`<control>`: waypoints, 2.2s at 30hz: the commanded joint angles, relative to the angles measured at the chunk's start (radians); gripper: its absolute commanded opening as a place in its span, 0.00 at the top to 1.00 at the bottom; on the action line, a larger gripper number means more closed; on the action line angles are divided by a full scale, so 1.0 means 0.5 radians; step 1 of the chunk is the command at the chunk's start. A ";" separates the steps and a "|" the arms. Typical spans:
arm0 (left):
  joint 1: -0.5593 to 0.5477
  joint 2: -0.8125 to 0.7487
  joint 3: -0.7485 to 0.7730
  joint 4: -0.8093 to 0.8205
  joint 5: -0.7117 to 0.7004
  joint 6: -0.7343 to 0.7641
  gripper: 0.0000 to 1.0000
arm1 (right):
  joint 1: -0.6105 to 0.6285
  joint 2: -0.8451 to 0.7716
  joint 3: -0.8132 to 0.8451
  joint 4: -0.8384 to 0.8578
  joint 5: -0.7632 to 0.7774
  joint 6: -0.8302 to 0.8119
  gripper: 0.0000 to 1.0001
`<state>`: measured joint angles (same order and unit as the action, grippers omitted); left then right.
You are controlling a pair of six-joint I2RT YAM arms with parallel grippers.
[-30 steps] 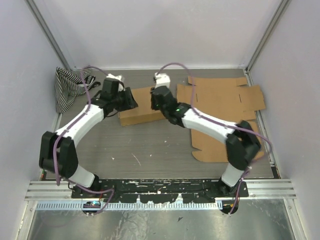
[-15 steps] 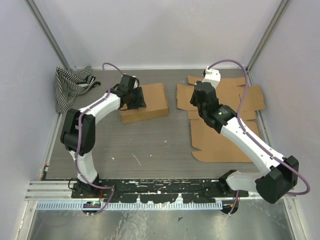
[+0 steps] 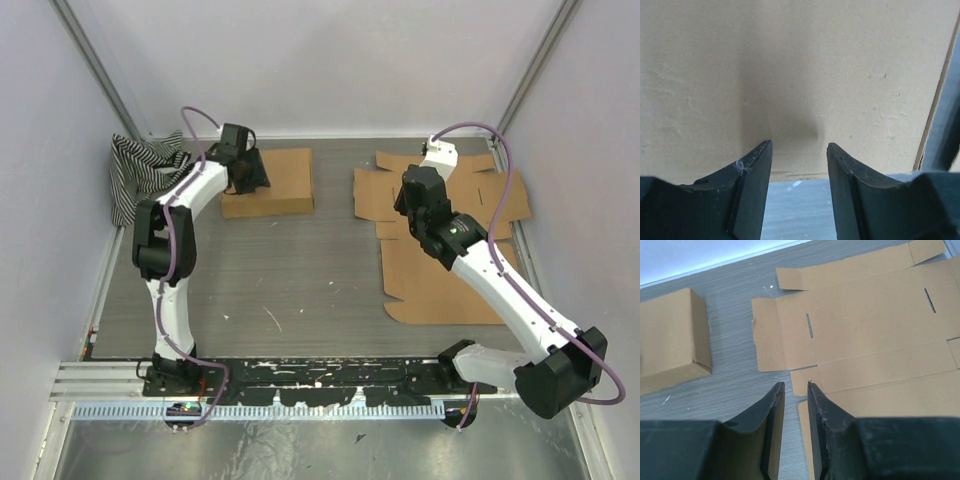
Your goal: Fold the paper box
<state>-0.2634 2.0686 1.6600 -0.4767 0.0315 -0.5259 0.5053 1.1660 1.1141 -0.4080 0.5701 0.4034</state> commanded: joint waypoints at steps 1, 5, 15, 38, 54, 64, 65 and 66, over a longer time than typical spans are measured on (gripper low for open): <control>0.130 0.221 0.234 -0.255 -0.103 0.034 0.44 | -0.024 -0.003 0.056 0.012 0.002 0.014 0.69; 0.274 0.322 0.303 -0.294 -0.057 -0.014 0.45 | -0.049 0.014 0.069 0.012 -0.016 0.000 0.69; 0.541 0.319 0.352 -0.208 -0.009 -0.131 0.46 | -0.221 0.228 0.194 0.013 -0.188 0.008 0.69; -0.029 0.295 0.759 -0.155 0.219 0.002 0.47 | -0.827 1.304 0.466 -0.455 -0.322 0.133 0.97; 0.039 0.933 1.478 -0.622 0.075 0.043 0.47 | -0.827 1.131 0.134 -0.421 -0.473 0.108 0.96; 0.113 0.955 1.522 -0.457 0.258 -0.030 0.47 | -0.803 1.121 0.087 -0.330 -0.612 0.110 0.97; 0.112 0.918 1.514 -0.461 0.291 -0.031 0.48 | -0.804 1.129 0.095 -0.331 -0.613 0.111 0.97; 0.107 0.854 1.474 -0.449 0.328 -0.025 0.48 | -0.802 1.138 0.103 -0.333 -0.610 0.109 0.97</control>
<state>-0.2192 2.5423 2.3703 -0.7399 0.1120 -0.5270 0.0963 1.7596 1.1461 -0.6071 0.2798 0.4515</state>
